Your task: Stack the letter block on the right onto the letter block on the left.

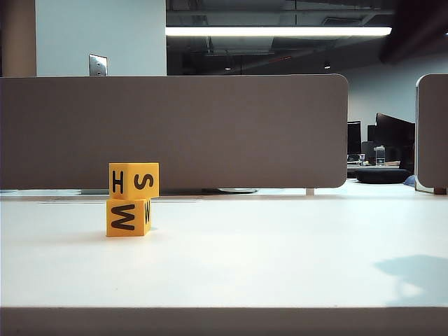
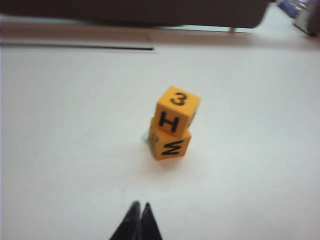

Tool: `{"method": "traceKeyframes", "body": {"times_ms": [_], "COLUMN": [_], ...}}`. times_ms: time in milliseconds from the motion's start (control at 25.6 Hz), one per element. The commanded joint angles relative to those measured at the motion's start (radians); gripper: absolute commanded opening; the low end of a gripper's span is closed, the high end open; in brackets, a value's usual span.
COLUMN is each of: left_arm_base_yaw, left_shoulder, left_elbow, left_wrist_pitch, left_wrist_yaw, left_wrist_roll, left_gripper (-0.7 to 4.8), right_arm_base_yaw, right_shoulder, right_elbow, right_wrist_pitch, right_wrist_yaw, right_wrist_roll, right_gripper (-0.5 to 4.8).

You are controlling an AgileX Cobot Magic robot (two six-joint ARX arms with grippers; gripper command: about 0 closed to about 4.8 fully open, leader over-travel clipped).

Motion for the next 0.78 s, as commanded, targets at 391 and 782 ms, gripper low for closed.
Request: {"method": "traceKeyframes", "body": {"times_ms": [391,782], "left_arm_base_yaw": [0.0,0.0], "left_shoulder": [-0.003,-0.023], "left_elbow": [-0.21,-0.358], "left_wrist_pitch": [0.163,0.435], "left_wrist_yaw": [-0.016,0.068], "left_wrist_roll": [0.058,0.171], "left_gripper": [-0.05,-0.05], "right_arm_base_yaw": [-0.001,-0.002], "right_shoulder": [-0.176,-0.429], "right_elbow": [-0.305,-0.54], "right_wrist_pitch": [0.252,0.348], "right_wrist_yaw": [0.044,0.04], "right_wrist_roll": [0.014,0.014], "right_gripper": [0.53,-0.01]}}
